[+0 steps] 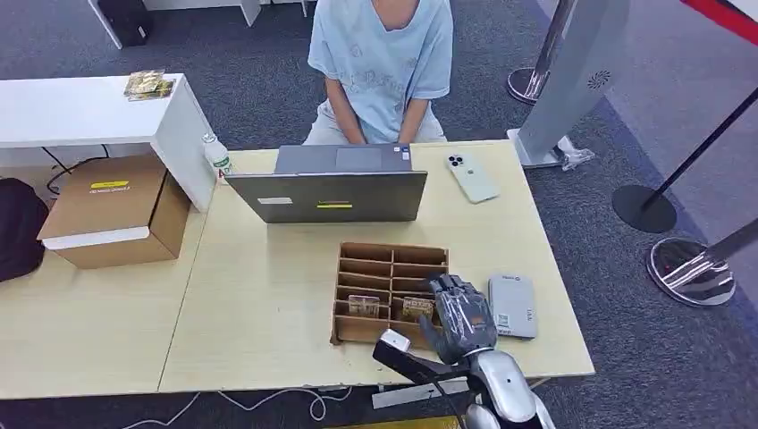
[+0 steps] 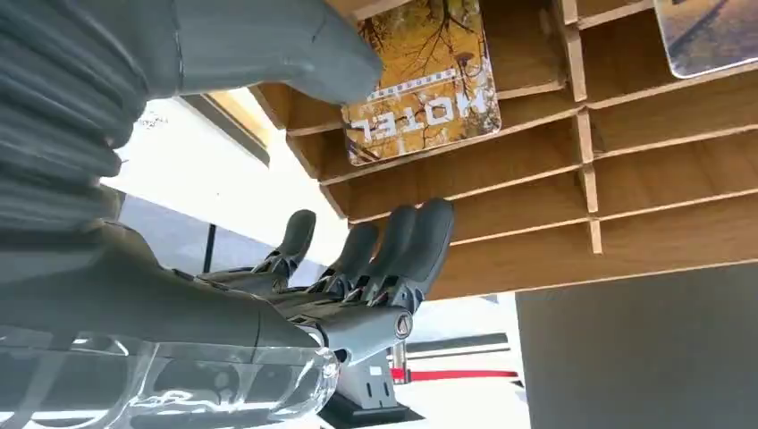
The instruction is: Pass the card to the sensor for recognition and then transmit it.
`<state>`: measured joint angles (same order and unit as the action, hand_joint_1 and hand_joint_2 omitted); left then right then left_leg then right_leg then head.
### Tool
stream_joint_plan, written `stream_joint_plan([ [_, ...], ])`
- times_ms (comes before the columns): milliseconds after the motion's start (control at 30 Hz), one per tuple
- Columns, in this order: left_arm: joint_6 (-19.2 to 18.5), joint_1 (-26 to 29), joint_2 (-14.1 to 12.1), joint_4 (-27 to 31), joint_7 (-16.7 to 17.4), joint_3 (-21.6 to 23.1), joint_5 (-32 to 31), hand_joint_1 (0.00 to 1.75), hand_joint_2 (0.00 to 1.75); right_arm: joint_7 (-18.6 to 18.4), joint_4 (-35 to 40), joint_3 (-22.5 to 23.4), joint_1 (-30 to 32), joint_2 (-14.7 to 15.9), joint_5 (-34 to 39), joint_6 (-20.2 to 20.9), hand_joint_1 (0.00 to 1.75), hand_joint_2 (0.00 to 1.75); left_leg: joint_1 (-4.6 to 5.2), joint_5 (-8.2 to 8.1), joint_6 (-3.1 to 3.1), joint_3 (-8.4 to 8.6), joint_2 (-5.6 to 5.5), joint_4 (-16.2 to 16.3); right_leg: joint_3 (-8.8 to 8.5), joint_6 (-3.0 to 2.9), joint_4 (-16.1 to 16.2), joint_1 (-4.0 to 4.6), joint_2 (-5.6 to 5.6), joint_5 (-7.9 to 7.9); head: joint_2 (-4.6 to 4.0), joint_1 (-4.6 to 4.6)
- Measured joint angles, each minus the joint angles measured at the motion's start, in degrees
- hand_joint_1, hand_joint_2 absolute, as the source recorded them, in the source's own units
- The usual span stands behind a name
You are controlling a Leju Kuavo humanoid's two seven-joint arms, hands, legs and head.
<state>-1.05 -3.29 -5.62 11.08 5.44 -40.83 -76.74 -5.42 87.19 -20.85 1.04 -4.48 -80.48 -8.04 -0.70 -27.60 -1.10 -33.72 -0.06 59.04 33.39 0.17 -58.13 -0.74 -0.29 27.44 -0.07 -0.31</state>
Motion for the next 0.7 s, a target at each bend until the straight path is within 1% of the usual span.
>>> stream_joint_plan([
  [133, 0.0, -0.02, 0.0, 0.0, 0.0, 0.11, 0.0, 0.0, 0.0, -0.07, -0.02, 0.0, -0.01, 0.0, -0.13, -0.02, 0.8, 1.75, 0.0, 0.0, 0.0, 0.0, 0.0, 0.0, 0.0, 0.0, 0.0, 0.0, 0.0, 0.0, 0.0, 0.0],
  [200, 0.0, -0.02, 0.0, 0.0, 0.0, 0.33, 0.0, 0.0, 0.0, -0.09, -0.02, 0.0, -0.01, -0.02, -0.13, -0.02, 0.77, 1.75, 0.0, 0.0, 0.0, 0.0, 0.0, 0.0, 0.0, 0.0, 0.0, 0.0, 0.0, 0.0, 0.0, 0.0],
  [233, 0.0, -0.03, 0.0, 0.0, 0.0, 0.42, 0.0, 0.0, 0.0, -0.11, -0.02, 0.0, -0.01, -0.02, -0.13, -0.02, 0.84, 1.75, 0.0, 0.0, 0.0, 0.0, 0.0, 0.0, 0.0, 0.0, 0.0, 0.0, 0.0, 0.0, 0.0, 0.0],
  [300, 0.0, -0.03, 0.0, 0.0, 0.0, 0.61, 0.0, 0.0, 0.0, -0.2, -0.15, 0.0, 0.01, -0.02, -0.13, -0.02, 0.86, 1.75, 0.0, 0.0, 0.0, 0.0, 0.0, 0.0, 0.0, 0.0, 0.0, 0.0, 0.0, 0.0, 0.0, 0.0],
  [333, 0.0, -0.03, 0.0, 0.0, 0.0, 0.72, 0.0, 0.0, 0.0, -0.2, -0.22, 0.0, 0.01, -0.02, -0.13, -0.02, 0.89, 1.75, 0.0, 0.0, 0.0, 0.0, 0.0, 0.0, 0.0, 0.0, 0.0, 0.0, 0.0, 0.0, 0.0, 0.0],
  [500, 0.0, -0.06, 0.0, 0.0, 0.0, 0.92, 0.0, 0.0, 0.0, -0.2, -0.28, 0.0, 0.01, -0.02, -0.13, -0.02, 0.86, 1.75, 0.0, 0.0, 0.0, 0.0, 0.0, 0.0, 0.0, 0.0, 0.0, 0.0, 0.0, 0.0, 0.0, 0.0],
  [533, 0.0, -0.06, 0.0, 0.0, 0.0, 0.92, 0.0, 0.0, 0.0, -0.2, -0.28, 0.0, 0.01, -0.02, -0.13, -0.02, 0.82, 1.75, 0.0, 0.0, 0.0, 0.0, 0.0, 0.0, 0.0, 0.0, 0.0, 0.0, 0.0, 0.0, 0.0, 0.0],
  [567, 0.0, -0.06, 0.0, 0.0, 0.0, 0.92, 0.0, 0.0, 0.0, -0.2, -0.28, 0.0, 0.01, -0.02, -0.13, -0.02, 0.86, 1.75, 0.0, 0.0, 0.0, 0.0, 0.0, 0.0, 0.0, 0.0, 0.0, 0.0, 0.0, 0.0, 0.0, 0.0],
  [700, 0.0, -0.06, 0.0, 0.0, 0.0, 0.92, 0.0, 0.0, 0.0, 0.0, -0.28, 0.0, 0.01, -0.02, -0.09, -0.02, 0.84, 1.75, 0.0, 0.0, 0.0, 0.0, 0.0, 0.0, 0.0, 0.0, 0.0, 0.0, 0.0, 0.0, 0.0, 0.0],
])
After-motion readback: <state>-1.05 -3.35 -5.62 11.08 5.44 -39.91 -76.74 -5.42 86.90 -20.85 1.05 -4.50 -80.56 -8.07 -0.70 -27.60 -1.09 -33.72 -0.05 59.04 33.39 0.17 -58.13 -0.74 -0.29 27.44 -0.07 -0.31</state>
